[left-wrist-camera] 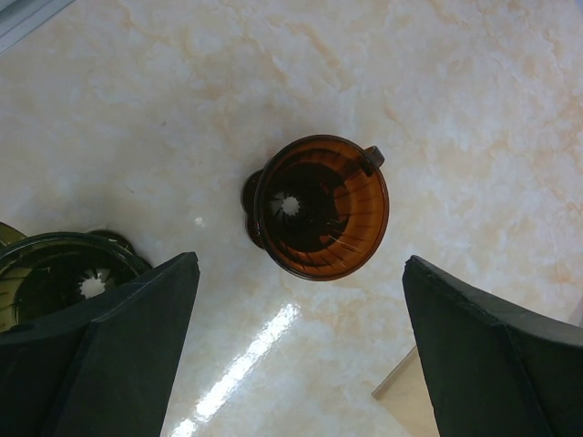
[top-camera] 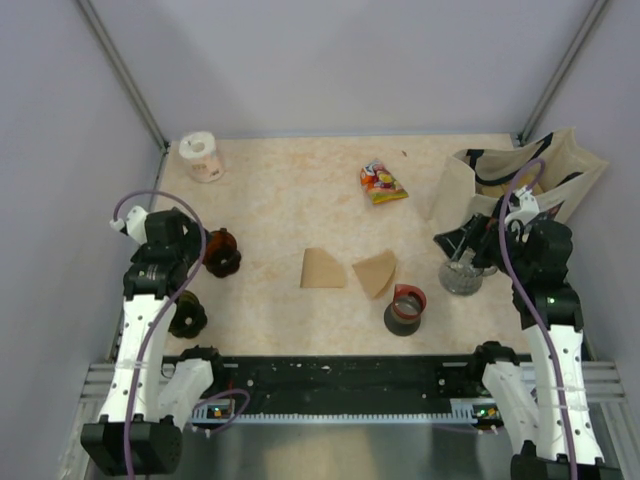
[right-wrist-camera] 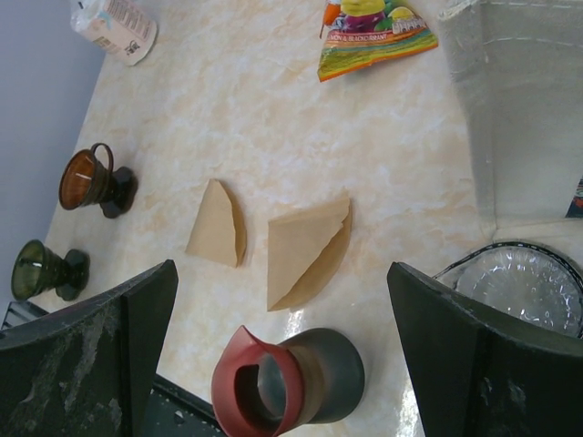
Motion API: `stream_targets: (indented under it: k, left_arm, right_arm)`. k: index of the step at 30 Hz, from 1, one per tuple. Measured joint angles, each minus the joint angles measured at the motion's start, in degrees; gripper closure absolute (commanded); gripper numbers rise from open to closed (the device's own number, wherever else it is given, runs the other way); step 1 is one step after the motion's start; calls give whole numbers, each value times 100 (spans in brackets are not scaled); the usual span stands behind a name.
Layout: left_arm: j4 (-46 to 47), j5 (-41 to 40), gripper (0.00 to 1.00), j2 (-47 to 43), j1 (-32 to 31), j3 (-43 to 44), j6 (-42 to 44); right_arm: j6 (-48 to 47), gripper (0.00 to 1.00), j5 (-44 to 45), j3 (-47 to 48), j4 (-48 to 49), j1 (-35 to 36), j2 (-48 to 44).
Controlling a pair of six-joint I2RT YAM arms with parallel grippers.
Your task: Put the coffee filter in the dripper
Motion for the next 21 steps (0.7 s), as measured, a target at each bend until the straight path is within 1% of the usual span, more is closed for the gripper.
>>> stream_targets:
  k: [3, 5, 8, 11, 13, 16, 17, 21]
  left_arm:
    - [52, 55, 10, 245, 0, -2, -2]
    - [140, 138, 13, 490, 0, -11, 4]
    - [269, 221, 14, 933, 0, -11, 26]
    - [280, 160, 18, 1373, 0, -11, 2]
    - [284, 101, 21, 1587, 0, -11, -4]
    - [315, 46, 31, 1843, 0, -11, -7]
    - [348, 44, 32, 1926, 0, -11, -7]
    - [455, 13, 34, 2269, 0, -11, -24]
  right_arm:
    - [-28, 1, 22, -138, 2, 0, -96]
    - [-39, 1, 50, -195, 4, 0, -155]
    - [-46, 1, 125, -273, 20, 0, -236]
    - [-46, 1, 188, -306, 17, 0, -306]
    - [-46, 1, 223, -308, 33, 0, -315]
    - [-46, 1, 251, -341, 68, 0, -337]
    - [-48, 1, 262, -367, 85, 0, -339]
    - [-48, 1, 295, -407, 48, 0, -337]
